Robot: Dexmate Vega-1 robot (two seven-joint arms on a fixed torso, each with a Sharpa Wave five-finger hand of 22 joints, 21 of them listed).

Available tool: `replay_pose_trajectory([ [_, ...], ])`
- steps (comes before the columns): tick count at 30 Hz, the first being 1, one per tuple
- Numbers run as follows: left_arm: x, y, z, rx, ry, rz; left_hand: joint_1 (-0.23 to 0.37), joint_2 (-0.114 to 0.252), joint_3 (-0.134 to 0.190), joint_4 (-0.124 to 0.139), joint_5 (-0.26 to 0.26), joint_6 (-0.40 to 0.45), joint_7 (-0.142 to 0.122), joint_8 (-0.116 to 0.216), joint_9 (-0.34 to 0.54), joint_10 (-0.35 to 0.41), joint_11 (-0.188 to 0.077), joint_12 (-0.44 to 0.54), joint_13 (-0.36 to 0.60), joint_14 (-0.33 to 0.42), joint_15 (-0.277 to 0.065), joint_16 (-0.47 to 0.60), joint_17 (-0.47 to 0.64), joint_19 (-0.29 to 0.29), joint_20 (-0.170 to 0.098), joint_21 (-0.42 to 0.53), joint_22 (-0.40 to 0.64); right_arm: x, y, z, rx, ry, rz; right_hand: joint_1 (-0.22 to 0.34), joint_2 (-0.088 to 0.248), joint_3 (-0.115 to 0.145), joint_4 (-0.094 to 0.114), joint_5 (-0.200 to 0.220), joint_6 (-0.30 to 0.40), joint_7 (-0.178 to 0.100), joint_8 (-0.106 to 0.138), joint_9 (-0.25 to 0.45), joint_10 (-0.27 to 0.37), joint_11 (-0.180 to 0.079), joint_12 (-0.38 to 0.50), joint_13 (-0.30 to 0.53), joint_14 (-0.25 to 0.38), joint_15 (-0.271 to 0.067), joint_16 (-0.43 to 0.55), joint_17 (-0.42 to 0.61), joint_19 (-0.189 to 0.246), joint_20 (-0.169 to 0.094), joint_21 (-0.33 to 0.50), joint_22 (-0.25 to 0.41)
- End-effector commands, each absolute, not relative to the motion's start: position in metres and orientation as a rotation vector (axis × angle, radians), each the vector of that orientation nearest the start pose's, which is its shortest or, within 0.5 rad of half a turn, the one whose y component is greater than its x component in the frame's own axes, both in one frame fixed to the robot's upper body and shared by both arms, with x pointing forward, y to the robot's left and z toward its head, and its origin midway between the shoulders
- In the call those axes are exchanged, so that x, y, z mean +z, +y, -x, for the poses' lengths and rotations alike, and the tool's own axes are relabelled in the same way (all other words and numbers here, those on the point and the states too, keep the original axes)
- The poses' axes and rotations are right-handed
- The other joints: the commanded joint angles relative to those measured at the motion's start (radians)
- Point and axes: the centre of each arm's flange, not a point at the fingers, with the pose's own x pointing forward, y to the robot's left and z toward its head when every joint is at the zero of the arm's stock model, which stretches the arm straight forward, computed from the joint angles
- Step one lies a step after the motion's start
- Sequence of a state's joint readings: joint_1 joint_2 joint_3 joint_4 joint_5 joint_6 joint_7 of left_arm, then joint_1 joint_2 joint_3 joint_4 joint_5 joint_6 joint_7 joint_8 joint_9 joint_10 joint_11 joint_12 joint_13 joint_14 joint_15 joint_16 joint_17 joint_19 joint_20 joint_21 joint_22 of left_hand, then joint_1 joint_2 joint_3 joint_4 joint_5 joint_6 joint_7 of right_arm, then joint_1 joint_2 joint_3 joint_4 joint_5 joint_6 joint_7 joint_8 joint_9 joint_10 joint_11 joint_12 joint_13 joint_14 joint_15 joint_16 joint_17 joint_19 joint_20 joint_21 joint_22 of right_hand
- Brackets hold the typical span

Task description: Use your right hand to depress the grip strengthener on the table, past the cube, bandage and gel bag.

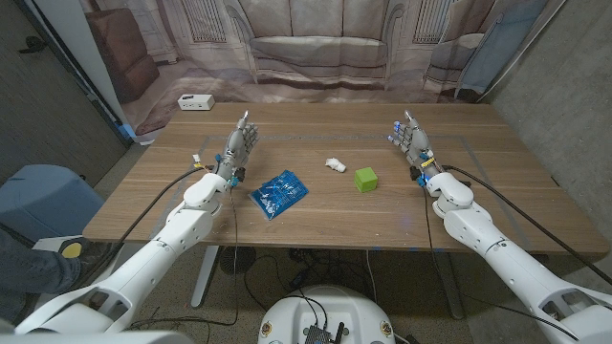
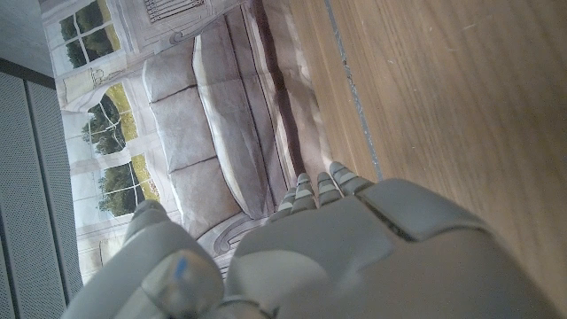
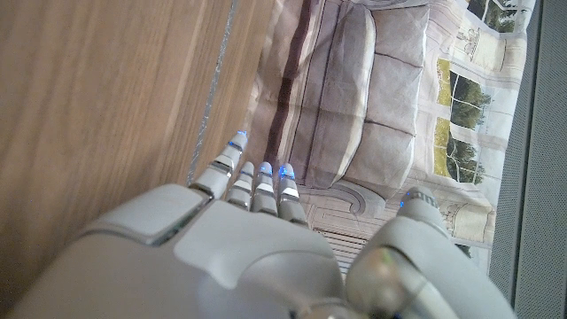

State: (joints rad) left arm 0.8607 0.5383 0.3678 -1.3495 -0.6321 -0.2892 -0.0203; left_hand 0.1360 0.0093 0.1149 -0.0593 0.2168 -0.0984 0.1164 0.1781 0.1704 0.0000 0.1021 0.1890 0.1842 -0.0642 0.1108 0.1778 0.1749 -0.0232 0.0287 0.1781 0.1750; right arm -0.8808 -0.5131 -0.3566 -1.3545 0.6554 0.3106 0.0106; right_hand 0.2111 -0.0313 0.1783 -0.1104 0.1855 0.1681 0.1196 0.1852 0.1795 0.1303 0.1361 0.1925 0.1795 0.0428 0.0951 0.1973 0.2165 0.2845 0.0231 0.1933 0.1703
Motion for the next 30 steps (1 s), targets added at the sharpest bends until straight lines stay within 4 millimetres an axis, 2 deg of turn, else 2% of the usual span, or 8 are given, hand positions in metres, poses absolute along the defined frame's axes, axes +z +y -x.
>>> replay_pose_trajectory([
  [1, -0.017, 0.288, -0.627, -0.223, -0.621, -0.042, 0.01, 0.001, 0.008, -0.001, 0.005, 0.0, 0.018, 0.008, 0.005, 0.006, 0.012, 0.007, 0.003, 0.004, 0.011, 0.005, 0.005, 0.001, 0.01, 0.008, 0.005, -0.026, -0.288, -0.622, 0.21, -0.689, -0.07, 0.008, -0.002, 0.007, 0.0, 0.006, 0.005, -0.001, 0.003, 0.003, 0.0, 0.006, 0.006, 0.005, 0.003, 0.009, 0.008, 0.004, 0.012, 0.001, 0.007, 0.003],
  [6, -0.018, 0.287, -0.617, -0.224, -0.627, -0.037, 0.013, 0.004, 0.01, -0.003, 0.004, 0.012, 0.018, 0.012, 0.005, 0.016, 0.014, 0.012, 0.003, 0.016, 0.009, 0.01, 0.005, 0.002, 0.012, 0.01, 0.005, -0.027, -0.293, -0.615, 0.209, -0.704, -0.08, 0.009, -0.001, 0.006, -0.001, 0.006, 0.006, -0.002, 0.004, 0.003, 0.002, 0.006, 0.007, 0.005, 0.005, 0.007, 0.009, 0.003, 0.015, 0.002, 0.007, 0.003],
  [10, -0.021, 0.286, -0.61, -0.224, -0.629, -0.033, 0.017, 0.008, 0.011, -0.005, 0.003, 0.034, 0.018, 0.019, 0.005, 0.036, 0.011, 0.02, 0.003, 0.034, 0.008, 0.016, 0.005, 0.014, 0.015, 0.017, 0.005, -0.026, -0.296, -0.609, 0.212, -0.717, -0.078, 0.009, 0.001, 0.005, -0.002, 0.005, 0.069, -0.005, 0.027, 0.005, 0.023, 0.009, 0.012, 0.006, 0.015, 0.005, 0.012, 0.0, 0.022, 0.002, 0.008, 0.003],
  [12, -0.021, 0.286, -0.606, -0.214, -0.633, -0.04, 0.022, 0.012, 0.012, -0.008, 0.002, 0.064, 0.012, 0.026, 0.006, 0.068, 0.005, 0.031, 0.003, 0.061, 0.0, 0.022, 0.005, 0.031, 0.01, 0.024, 0.004, -0.025, -0.298, -0.607, 0.221, -0.726, -0.063, 0.01, 0.003, 0.005, -0.003, 0.005, 0.09, -0.009, 0.034, 0.006, 0.026, 0.008, 0.013, 0.007, 0.019, 0.005, 0.013, -0.001, 0.024, 0.002, 0.008, 0.003],
  [14, -0.021, 0.288, -0.601, -0.198, -0.639, -0.051, 0.025, 0.014, 0.012, -0.01, 0.001, 0.08, 0.009, 0.028, 0.006, 0.09, 0.001, 0.037, 0.003, 0.081, -0.006, 0.026, 0.005, 0.042, 0.008, 0.027, 0.004, -0.023, -0.298, -0.604, 0.228, -0.735, -0.065, 0.01, 0.004, 0.005, -0.003, 0.005, 0.092, -0.01, 0.034, 0.006, 0.026, 0.008, 0.012, 0.007, 0.017, 0.004, 0.012, -0.001, 0.024, 0.002, 0.008, 0.003],
  [18, -0.02, 0.291, -0.597, -0.189, -0.655, -0.058, 0.03, 0.015, 0.011, -0.013, -0.002, 0.122, 0.001, 0.035, 0.006, 0.122, -0.014, 0.045, 0.003, 0.117, -0.013, 0.031, 0.004, 0.073, 0.007, 0.035, 0.004, -0.021, -0.301, -0.597, 0.239, -0.751, -0.06, 0.012, 0.005, 0.005, -0.005, 0.005, 0.064, -0.019, 0.019, 0.006, 0.025, 0.007, 0.01, 0.007, 0.017, 0.002, 0.011, -0.002, 0.023, 0.003, 0.006, 0.003],
  [23, -0.02, 0.288, -0.589, -0.17, -0.685, -0.055, 0.035, 0.017, 0.009, -0.018, -0.005, 0.193, -0.014, 0.047, 0.007, 0.164, -0.018, 0.052, 0.003, 0.155, -0.021, 0.032, 0.004, 0.108, 0.007, 0.041, 0.004, -0.017, -0.31, -0.591, 0.26, -0.786, -0.054, 0.015, 0.008, 0.006, -0.006, 0.005, 0.073, -0.022, 0.021, 0.006, 0.018, 0.006, 0.007, 0.007, 0.013, 0.002, 0.009, -0.003, 0.021, 0.001, 0.005, 0.003],
  [30, -0.02, 0.285, -0.573, -0.165, -0.703, -0.055, 0.042, 0.02, 0.008, -0.022, -0.008, 0.252, -0.003, 0.052, 0.008, 0.217, -0.017, 0.062, 0.003, 0.208, -0.021, 0.037, 0.004, 0.155, 0.016, 0.049, 0.004, -0.015, -0.322, -0.578, 0.276, -0.827, -0.067, 0.022, 0.017, 0.011, -0.008, 0.006, 0.072, -0.018, 0.019, 0.006, 0.009, 0.003, 0.003, 0.008, 0.011, -0.001, 0.009, -0.004, 0.026, -0.003, 0.006, 0.003],
])
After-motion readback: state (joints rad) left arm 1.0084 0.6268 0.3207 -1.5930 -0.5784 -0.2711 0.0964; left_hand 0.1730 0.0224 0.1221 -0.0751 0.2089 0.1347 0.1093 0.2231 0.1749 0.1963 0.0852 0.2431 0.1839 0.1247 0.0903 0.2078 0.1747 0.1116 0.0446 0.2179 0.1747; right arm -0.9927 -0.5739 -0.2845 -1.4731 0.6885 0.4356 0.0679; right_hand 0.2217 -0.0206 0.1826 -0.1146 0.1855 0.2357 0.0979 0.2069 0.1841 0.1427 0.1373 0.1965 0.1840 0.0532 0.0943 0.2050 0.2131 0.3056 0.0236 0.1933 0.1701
